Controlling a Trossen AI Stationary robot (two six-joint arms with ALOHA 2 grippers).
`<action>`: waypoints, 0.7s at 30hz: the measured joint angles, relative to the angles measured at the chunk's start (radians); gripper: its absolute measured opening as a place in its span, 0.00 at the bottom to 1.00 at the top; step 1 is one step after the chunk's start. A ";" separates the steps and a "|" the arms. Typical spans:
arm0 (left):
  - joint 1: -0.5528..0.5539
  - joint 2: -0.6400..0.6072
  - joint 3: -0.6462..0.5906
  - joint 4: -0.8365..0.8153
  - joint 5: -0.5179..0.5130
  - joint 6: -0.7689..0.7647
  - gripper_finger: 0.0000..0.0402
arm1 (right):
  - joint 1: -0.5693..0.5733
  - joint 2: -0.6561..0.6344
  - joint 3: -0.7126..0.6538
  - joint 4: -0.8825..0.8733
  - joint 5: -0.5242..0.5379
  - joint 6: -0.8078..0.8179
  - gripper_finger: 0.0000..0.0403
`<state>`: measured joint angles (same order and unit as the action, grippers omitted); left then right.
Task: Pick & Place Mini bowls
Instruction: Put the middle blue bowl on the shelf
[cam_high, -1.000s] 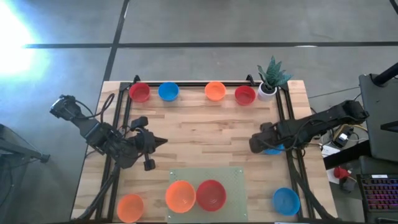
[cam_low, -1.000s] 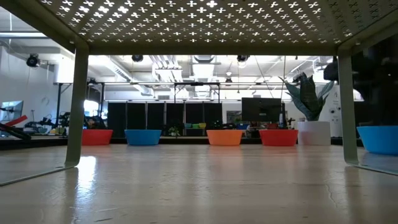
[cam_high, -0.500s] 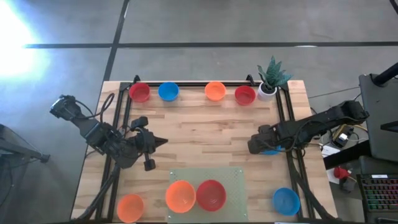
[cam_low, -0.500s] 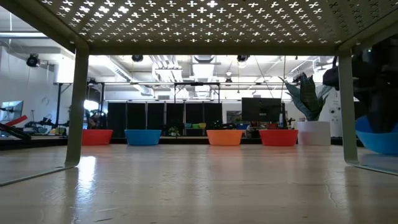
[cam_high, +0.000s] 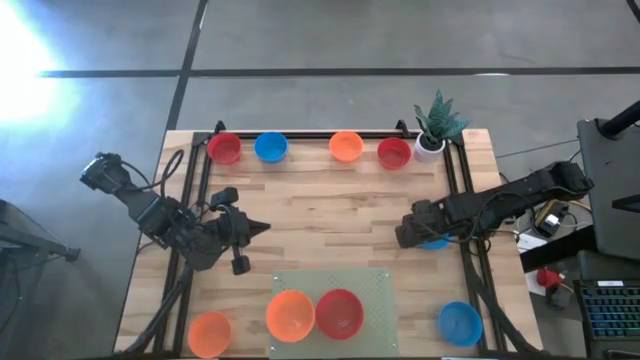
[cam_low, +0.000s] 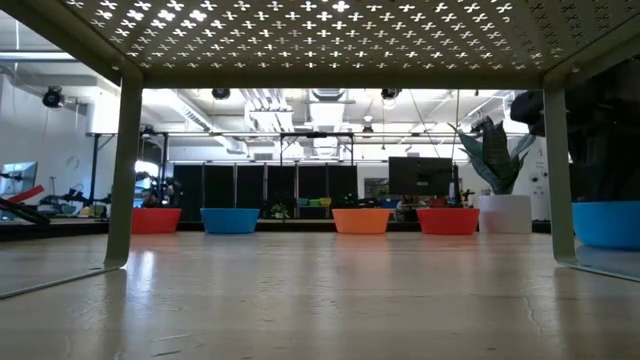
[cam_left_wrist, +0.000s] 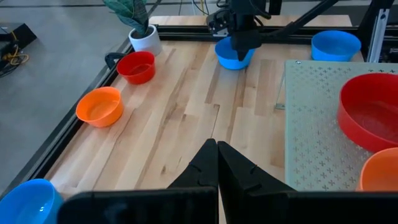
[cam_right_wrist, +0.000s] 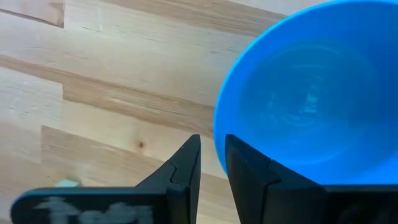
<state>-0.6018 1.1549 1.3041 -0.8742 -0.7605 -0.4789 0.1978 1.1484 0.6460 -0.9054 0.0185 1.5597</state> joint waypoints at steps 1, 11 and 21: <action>0.000 0.000 0.000 0.000 0.000 0.000 0.00 | 0.000 0.000 -0.003 0.000 0.000 0.000 0.17; 0.000 0.000 0.000 0.000 0.000 0.000 0.00 | 0.000 0.001 -0.049 0.040 0.003 -0.029 0.17; 0.000 0.000 0.000 -0.001 0.000 0.000 0.00 | 0.000 0.001 -0.099 0.086 0.008 -0.062 0.08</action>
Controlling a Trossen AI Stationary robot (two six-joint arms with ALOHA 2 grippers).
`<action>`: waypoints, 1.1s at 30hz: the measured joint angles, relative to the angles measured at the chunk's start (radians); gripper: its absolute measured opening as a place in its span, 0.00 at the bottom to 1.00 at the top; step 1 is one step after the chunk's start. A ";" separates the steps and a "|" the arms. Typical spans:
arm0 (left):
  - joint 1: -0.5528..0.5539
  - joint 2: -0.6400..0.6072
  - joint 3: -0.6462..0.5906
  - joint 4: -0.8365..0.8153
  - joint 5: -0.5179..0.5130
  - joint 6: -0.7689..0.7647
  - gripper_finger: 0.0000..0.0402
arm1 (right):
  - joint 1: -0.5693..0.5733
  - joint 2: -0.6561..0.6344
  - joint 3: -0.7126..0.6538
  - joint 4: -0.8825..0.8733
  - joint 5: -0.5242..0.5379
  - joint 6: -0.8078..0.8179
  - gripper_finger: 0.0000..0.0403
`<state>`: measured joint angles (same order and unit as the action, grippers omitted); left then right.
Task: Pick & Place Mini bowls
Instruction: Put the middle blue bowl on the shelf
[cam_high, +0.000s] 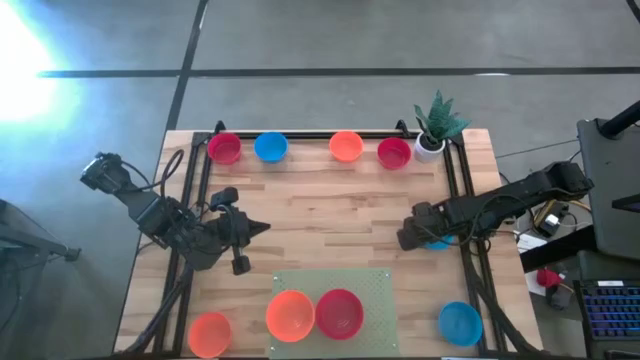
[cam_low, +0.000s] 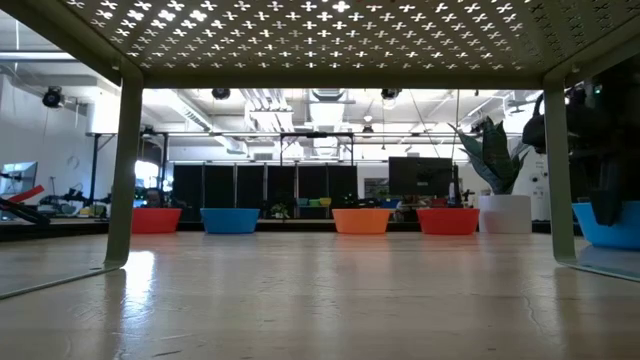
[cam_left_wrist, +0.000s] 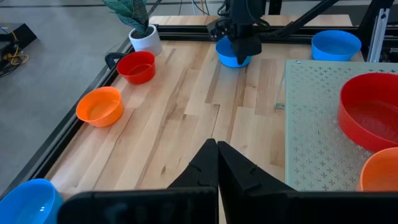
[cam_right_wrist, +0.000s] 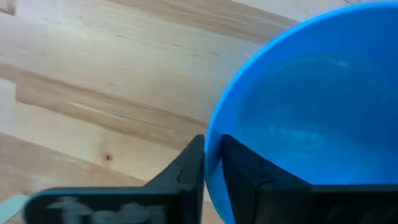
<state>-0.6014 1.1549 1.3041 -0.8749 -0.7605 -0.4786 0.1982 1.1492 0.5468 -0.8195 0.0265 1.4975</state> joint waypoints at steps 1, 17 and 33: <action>0.000 0.000 0.000 0.000 0.000 0.000 0.00 | 0.000 0.000 0.005 -0.006 0.001 -0.018 0.05; 0.000 0.000 0.000 0.000 0.000 0.000 0.00 | 0.034 -0.001 0.393 -0.221 -0.008 -0.247 0.02; 0.000 0.000 0.000 -0.002 0.000 0.015 0.00 | 0.197 0.241 0.860 -0.357 -0.005 -0.466 0.02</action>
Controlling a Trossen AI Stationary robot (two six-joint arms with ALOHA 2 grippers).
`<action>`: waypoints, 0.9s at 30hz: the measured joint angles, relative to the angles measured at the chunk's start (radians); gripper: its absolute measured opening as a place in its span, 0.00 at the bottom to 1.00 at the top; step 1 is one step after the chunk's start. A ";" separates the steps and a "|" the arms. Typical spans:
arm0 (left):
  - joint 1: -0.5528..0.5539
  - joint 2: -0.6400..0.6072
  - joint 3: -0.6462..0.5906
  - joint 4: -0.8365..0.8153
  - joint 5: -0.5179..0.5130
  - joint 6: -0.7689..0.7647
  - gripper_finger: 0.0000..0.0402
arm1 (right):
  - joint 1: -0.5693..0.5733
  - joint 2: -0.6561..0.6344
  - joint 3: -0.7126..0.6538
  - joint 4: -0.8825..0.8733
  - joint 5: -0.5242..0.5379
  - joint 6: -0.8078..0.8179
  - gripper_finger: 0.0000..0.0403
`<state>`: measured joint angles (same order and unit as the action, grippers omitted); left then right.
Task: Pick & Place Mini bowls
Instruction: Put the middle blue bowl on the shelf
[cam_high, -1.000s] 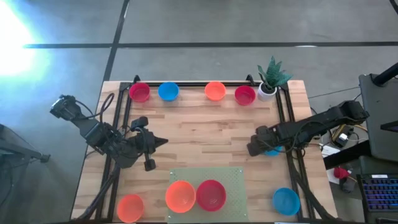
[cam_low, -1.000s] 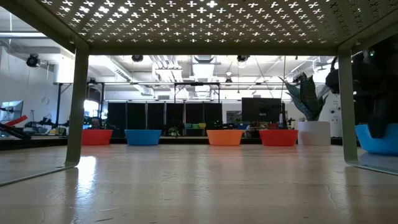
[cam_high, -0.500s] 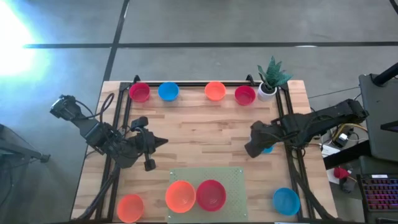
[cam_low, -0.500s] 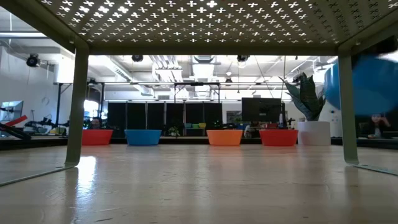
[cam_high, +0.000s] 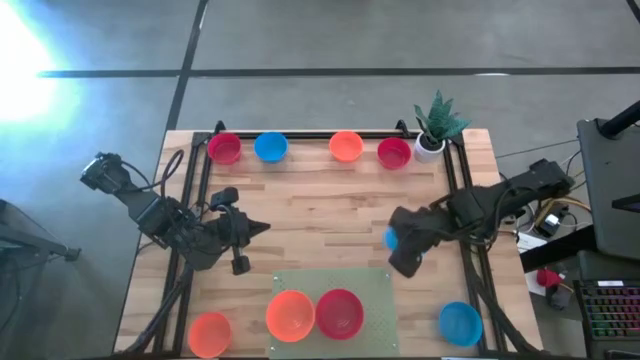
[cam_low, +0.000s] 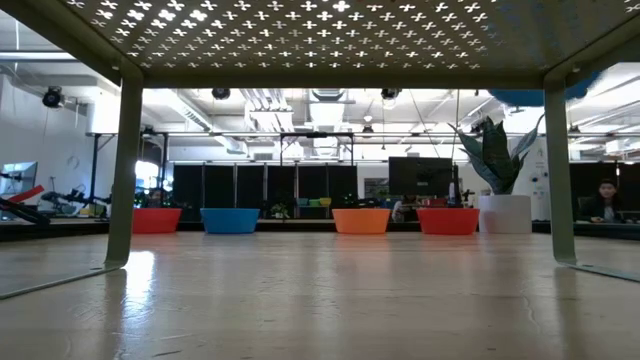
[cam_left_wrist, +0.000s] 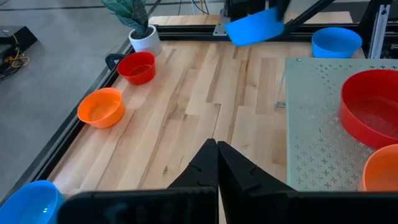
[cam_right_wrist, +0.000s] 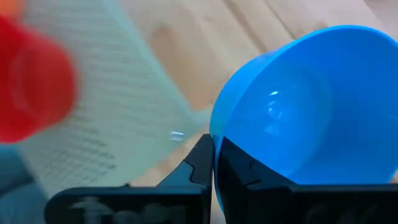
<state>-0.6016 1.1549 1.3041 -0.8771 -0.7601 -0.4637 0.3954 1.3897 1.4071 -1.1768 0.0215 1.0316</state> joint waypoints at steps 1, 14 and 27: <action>0.000 0.000 0.000 0.000 0.000 0.000 0.00 | 0.009 0.023 0.037 -0.003 0.000 -0.027 0.02; 0.000 0.000 0.000 0.002 0.000 0.019 0.00 | 0.192 0.293 0.391 -0.127 -0.008 -0.303 0.02; 0.000 0.000 0.000 0.002 0.009 0.068 0.00 | 0.320 0.488 0.567 -0.128 -0.103 -0.396 0.02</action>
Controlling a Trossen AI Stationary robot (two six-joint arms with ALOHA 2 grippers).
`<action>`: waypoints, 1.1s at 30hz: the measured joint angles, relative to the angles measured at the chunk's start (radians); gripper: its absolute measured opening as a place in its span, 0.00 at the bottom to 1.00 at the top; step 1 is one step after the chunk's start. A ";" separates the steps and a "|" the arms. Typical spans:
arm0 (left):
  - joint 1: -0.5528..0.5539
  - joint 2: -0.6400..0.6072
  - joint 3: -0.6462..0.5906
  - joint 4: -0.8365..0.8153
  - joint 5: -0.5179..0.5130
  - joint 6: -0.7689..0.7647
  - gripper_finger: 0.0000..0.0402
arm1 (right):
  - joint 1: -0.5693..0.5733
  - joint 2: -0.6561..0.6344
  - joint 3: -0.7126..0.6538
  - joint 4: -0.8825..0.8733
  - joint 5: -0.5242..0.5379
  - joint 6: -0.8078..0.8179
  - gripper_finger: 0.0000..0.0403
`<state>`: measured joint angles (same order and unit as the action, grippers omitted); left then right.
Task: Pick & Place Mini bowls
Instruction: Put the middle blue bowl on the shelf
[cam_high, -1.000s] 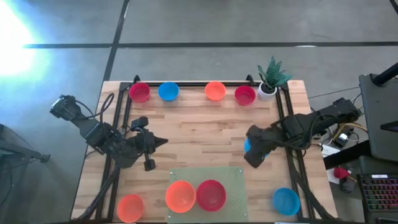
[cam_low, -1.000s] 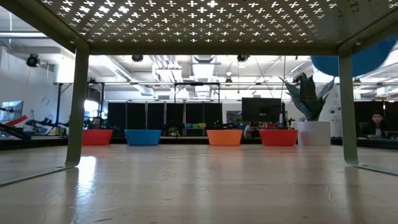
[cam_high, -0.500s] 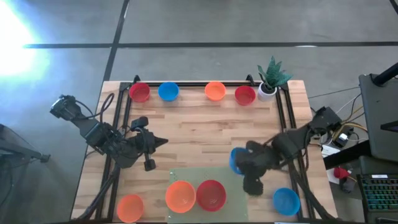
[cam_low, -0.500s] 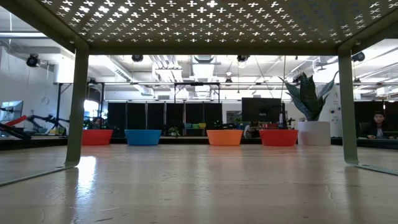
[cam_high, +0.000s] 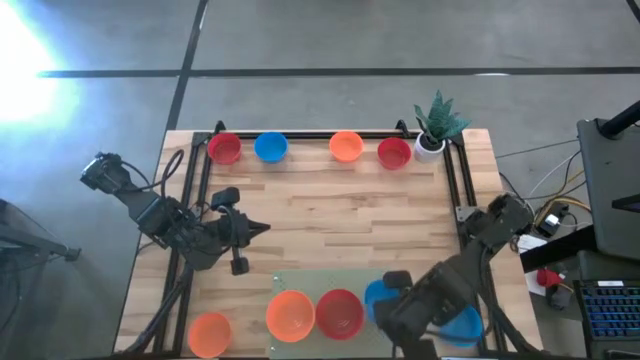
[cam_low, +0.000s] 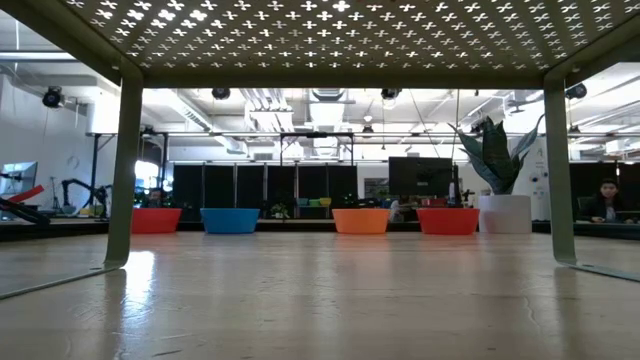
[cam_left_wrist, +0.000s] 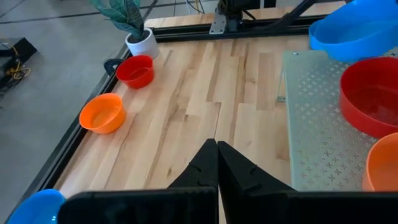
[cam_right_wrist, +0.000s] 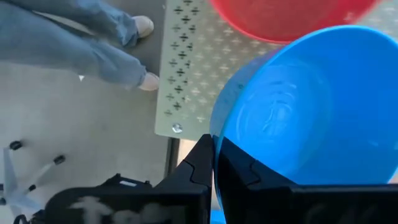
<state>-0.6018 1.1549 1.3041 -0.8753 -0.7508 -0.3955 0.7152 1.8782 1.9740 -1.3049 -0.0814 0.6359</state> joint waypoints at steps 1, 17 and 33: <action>0.000 0.000 0.000 0.000 0.000 0.006 0.00 | 0.005 0.012 0.006 0.000 -0.001 0.001 0.02; 0.000 0.000 0.000 0.000 0.037 0.035 0.00 | 0.011 0.071 0.020 0.002 -0.002 0.044 0.02; 0.000 0.000 0.000 0.000 0.050 0.035 0.00 | 0.011 0.071 0.018 0.014 -0.003 0.012 0.02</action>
<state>-0.6017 1.1549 1.3041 -0.8757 -0.7006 -0.3609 0.7265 1.9491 1.9925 -1.2913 -0.0842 0.6482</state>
